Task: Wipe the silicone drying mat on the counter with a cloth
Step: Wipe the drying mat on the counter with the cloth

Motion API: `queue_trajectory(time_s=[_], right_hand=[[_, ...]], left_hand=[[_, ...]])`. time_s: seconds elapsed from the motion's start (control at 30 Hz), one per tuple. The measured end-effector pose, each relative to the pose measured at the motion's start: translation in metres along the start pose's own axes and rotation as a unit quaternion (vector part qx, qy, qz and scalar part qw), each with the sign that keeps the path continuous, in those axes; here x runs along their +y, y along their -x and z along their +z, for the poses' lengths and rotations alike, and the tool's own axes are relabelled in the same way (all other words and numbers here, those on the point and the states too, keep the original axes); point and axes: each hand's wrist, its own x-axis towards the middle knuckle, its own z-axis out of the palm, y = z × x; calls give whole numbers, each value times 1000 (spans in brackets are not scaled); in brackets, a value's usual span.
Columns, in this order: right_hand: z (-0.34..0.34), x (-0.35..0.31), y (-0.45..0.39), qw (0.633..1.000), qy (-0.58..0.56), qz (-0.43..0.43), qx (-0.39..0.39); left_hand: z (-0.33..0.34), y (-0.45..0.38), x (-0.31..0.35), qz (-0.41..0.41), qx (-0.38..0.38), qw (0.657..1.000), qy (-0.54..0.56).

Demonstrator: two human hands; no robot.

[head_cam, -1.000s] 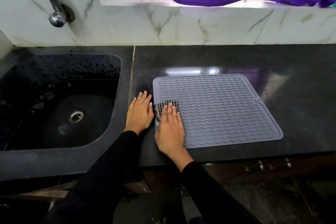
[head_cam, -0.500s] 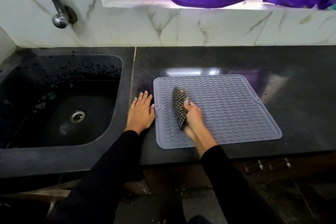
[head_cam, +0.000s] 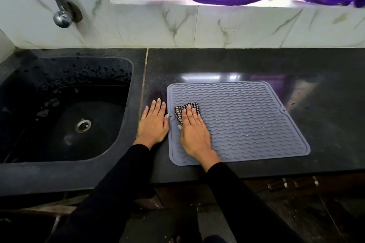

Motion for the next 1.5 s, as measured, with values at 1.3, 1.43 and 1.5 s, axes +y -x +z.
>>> queue_trajectory(time_s=[1.3,1.43,1.5], right_hand=[[-83,75,-68,897,-412,156,24],[-44,43,-41,976,-211,41,-25],[-16,37,-30,994,-111,-8,2]], left_hand=[[6,-31,-1,-33,28,999,-30],[7,-30,-1,-33,33,998,-29],[7,-31,-1,-34,38,998,-26]])
